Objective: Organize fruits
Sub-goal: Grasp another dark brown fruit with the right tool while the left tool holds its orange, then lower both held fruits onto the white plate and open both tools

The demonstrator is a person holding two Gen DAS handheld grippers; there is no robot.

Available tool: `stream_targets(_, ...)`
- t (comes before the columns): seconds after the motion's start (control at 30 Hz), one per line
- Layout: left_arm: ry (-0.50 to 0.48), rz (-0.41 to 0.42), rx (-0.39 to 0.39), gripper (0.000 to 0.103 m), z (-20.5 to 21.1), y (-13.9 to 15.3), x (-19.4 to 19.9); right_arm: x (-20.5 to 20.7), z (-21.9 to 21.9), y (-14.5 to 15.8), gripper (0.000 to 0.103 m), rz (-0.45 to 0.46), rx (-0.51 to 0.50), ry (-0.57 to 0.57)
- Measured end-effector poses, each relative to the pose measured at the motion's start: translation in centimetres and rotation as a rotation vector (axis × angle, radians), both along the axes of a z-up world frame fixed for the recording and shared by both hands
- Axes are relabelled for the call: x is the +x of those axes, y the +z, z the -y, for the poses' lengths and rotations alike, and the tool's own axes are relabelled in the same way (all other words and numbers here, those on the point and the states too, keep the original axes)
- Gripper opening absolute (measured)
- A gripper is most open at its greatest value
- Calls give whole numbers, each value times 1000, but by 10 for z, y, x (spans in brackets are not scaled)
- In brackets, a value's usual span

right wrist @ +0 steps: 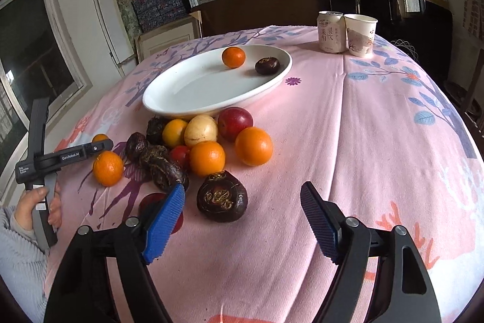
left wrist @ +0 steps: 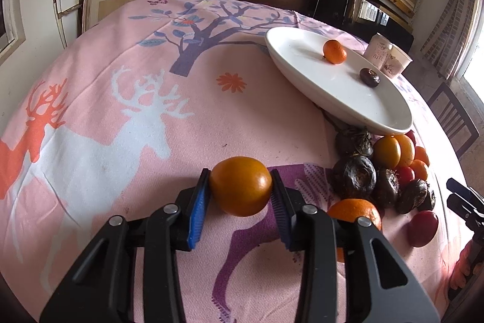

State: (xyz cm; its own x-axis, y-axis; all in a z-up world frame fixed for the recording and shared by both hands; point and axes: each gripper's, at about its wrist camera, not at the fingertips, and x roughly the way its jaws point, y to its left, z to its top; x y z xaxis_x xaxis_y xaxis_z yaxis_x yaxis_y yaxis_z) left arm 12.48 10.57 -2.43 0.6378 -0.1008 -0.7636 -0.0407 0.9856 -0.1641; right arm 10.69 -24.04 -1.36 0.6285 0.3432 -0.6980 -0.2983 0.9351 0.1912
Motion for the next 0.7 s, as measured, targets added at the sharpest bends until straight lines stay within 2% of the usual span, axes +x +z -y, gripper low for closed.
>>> stream_targets(0.17,0,-2,8,38,1,0,0,8,-14,-11,76,-67,-62,34)
stream_targets(0.27,0,-3,14,38,2,0,0,11,-25,-17,70,-101,-106,64)
stream_targets(0.33,-2,-6,17,39,2,0,1,11,-31,-18,69,-88,-143,69)
stream_targets(0.4,-2,-7,23,39,4,0,1,12,-35,-18,63,-78,-155,75)
stream_targets(0.5,-3,-8,29,39,4,0,1,10,-42,-17,42,-58,-186,94)
stream_targets(0.7,-29,39,60,38,15,8,-7,-1,-31,-2,42,7,-117,105)
